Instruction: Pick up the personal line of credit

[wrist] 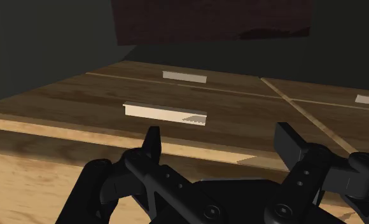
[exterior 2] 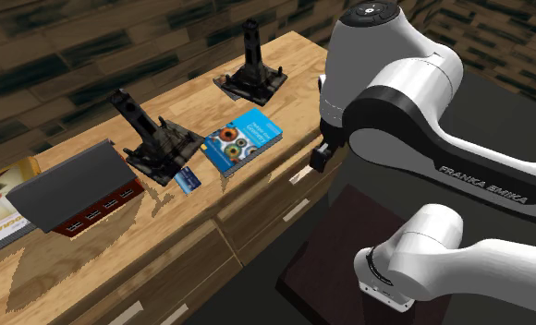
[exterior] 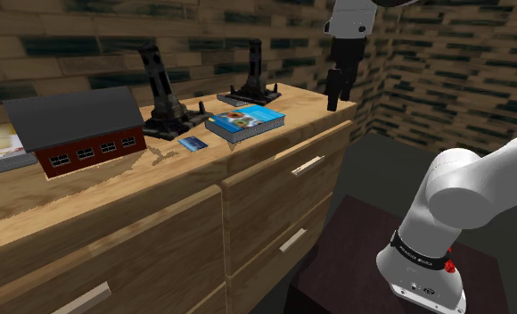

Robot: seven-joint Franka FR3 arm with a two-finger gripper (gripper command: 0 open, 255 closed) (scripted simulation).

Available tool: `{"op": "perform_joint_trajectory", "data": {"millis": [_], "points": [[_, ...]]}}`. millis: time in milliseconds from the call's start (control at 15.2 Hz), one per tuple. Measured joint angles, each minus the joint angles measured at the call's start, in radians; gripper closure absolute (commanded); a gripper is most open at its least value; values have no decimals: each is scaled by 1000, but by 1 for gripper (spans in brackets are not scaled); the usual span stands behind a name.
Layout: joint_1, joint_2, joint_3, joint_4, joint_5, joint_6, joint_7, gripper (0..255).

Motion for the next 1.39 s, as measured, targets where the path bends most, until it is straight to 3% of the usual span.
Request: {"op": "perform_joint_trajectory", "data": {"millis": [198,858,1188,1386], "points": [[5,2,19,-21,14,46,26,0],[31,95,189,-118,77,444,240,0],[18,198,299,-98,58,634,373,0],[-14,290,364,-59,11,747,455,0]]}}
